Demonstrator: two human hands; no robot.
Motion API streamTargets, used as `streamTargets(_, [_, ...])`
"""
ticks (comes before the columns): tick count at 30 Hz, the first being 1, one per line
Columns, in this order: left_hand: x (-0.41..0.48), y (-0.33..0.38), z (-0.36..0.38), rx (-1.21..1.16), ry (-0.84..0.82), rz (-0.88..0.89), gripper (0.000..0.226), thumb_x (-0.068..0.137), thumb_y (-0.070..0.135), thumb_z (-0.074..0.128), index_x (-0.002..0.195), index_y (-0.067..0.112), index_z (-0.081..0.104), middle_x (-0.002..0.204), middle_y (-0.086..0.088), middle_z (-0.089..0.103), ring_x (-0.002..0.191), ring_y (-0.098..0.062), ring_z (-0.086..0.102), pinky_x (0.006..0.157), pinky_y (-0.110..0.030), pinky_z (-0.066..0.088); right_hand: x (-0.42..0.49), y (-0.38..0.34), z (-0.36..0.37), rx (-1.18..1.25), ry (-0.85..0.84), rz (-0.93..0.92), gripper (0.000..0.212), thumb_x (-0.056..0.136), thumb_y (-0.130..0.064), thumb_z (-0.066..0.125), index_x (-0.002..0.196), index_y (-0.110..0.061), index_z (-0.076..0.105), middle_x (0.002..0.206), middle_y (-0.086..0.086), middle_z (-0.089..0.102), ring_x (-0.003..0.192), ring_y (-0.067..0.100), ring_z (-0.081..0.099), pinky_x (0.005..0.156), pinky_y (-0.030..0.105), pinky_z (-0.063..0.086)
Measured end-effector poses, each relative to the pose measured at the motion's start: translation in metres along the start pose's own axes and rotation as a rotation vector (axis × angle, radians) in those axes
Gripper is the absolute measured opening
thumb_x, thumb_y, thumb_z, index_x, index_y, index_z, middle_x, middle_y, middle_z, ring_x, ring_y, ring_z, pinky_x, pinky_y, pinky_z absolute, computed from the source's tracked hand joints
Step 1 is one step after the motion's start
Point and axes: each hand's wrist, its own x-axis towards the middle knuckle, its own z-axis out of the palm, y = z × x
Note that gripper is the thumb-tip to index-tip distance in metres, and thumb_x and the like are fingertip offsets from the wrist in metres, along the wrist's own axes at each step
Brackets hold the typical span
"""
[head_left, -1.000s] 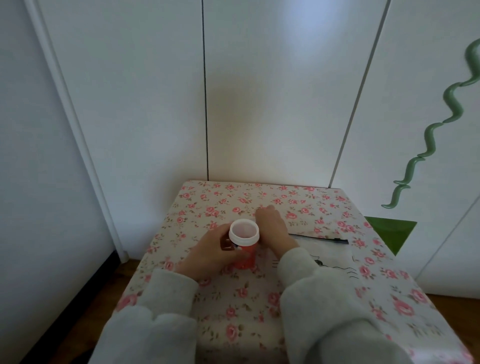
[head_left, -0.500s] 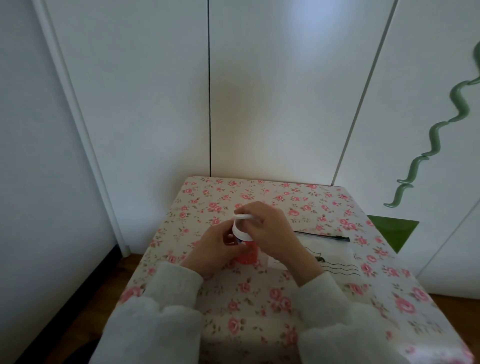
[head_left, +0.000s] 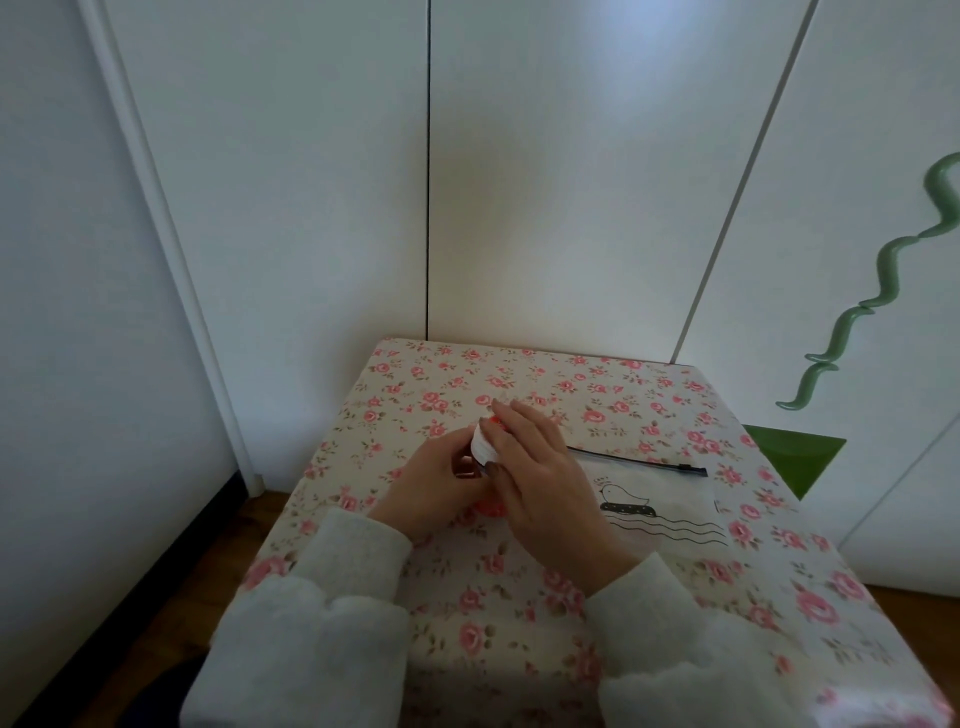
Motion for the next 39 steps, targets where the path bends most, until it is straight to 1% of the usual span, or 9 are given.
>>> streamTargets(6, [-0.001, 0.001, 0.000, -0.055, 0.004, -0.023, 0.029, 0.077, 0.009, 0.067, 0.098, 0.027, 0.059, 0.089, 0.013, 0.065, 0.076, 0.007, 0.061, 0.076, -0.013, 0.050, 0.009, 0.000, 0.003, 0.287, 0.232, 0.130, 0.032, 0.086, -0.017, 0.049, 0.112, -0.001, 0.060, 0.115, 0.016, 0.065, 0.109, 0.018, 0.054, 0.095, 0.030, 0.046])
streamTargets(12, [-0.002, 0.005, 0.000, -0.037, 0.015, -0.020, 0.029, 0.076, 0.004, 0.065, 0.092, 0.027, 0.058, 0.084, 0.012, 0.064, 0.071, 0.010, 0.061, 0.067, -0.008, 0.049, 0.012, -0.004, -0.001, -0.002, 0.201, 0.055, 0.031, 0.083, -0.027, 0.050, 0.099, -0.008, 0.068, 0.106, 0.012, 0.070, 0.094, 0.029, 0.058, 0.077, 0.032, 0.052])
streamTargets(17, [-0.004, 0.008, 0.002, -0.031, 0.035, -0.020, 0.030, 0.076, 0.000, 0.065, 0.094, 0.023, 0.059, 0.083, 0.013, 0.063, 0.071, 0.008, 0.061, 0.062, -0.007, 0.048, 0.015, -0.015, -0.003, -0.230, 0.116, 0.161, 0.040, 0.082, -0.038, 0.039, 0.098, -0.014, 0.068, 0.108, 0.009, 0.070, 0.097, 0.033, 0.058, 0.071, 0.040, 0.053])
streamTargets(21, [-0.004, 0.007, 0.002, -0.018, 0.039, -0.015, 0.027, 0.078, 0.001, 0.061, 0.097, 0.020, 0.060, 0.082, 0.014, 0.062, 0.069, 0.013, 0.059, 0.061, -0.006, 0.047, 0.008, -0.015, 0.001, -0.258, 0.042, 0.190, 0.044, 0.085, -0.039, 0.034, 0.108, -0.015, 0.062, 0.111, 0.009, 0.067, 0.106, 0.033, 0.056, 0.079, 0.044, 0.053])
streamTargets(25, [-0.003, 0.004, 0.003, 0.051, 0.062, -0.010, 0.028, 0.081, 0.002, 0.057, 0.105, 0.014, 0.063, 0.084, 0.015, 0.063, 0.076, 0.004, 0.060, 0.070, -0.007, 0.049, 0.002, -0.013, 0.011, -0.193, 0.015, 0.156, 0.048, 0.089, -0.036, 0.031, 0.125, -0.010, 0.049, 0.125, 0.015, 0.058, 0.118, 0.032, 0.051, 0.094, 0.047, 0.049])
streamTargets(31, [-0.002, 0.004, 0.004, 0.029, 0.063, -0.001, 0.029, 0.080, 0.000, 0.057, 0.105, 0.015, 0.062, 0.085, 0.017, 0.061, 0.072, 0.015, 0.058, 0.066, -0.003, 0.045, 0.000, -0.011, 0.015, -0.236, 0.064, 0.168, 0.040, 0.088, -0.034, 0.035, 0.120, -0.015, 0.052, 0.123, 0.013, 0.060, 0.116, 0.030, 0.055, 0.091, 0.045, 0.048])
streamTargets(34, [-0.003, 0.005, 0.004, 0.076, 0.080, 0.005, 0.032, 0.082, 0.003, 0.056, 0.112, 0.013, 0.061, 0.088, 0.017, 0.060, 0.076, 0.011, 0.057, 0.068, 0.001, 0.043, -0.003, -0.013, 0.014, -0.244, 0.009, 0.163, 0.045, 0.087, -0.039, 0.035, 0.122, -0.016, 0.049, 0.127, 0.012, 0.058, 0.120, 0.030, 0.052, 0.093, 0.047, 0.047])
streamTargets(36, [-0.002, 0.003, 0.003, 0.060, 0.075, -0.011, 0.034, 0.083, 0.005, 0.058, 0.116, 0.013, 0.059, 0.092, 0.013, 0.061, 0.082, 0.008, 0.056, 0.072, 0.000, 0.044, -0.003, -0.011, 0.011, -0.140, -0.036, 0.184, 0.053, 0.086, -0.045, 0.033, 0.133, -0.021, 0.037, 0.141, 0.008, 0.045, 0.134, 0.027, 0.035, 0.105, 0.047, 0.036])
streamTargets(39, [-0.002, 0.005, 0.002, 0.002, -0.015, -0.069, 0.047, 0.077, 0.013, 0.068, 0.122, 0.018, 0.055, 0.101, 0.015, 0.062, 0.093, 0.004, 0.057, 0.077, -0.005, 0.047, -0.005, -0.012, -0.008, 0.268, -0.028, 0.333, 0.061, 0.089, -0.051, 0.036, 0.141, -0.025, 0.019, 0.152, 0.001, 0.024, 0.140, 0.017, 0.017, 0.114, 0.040, 0.021])
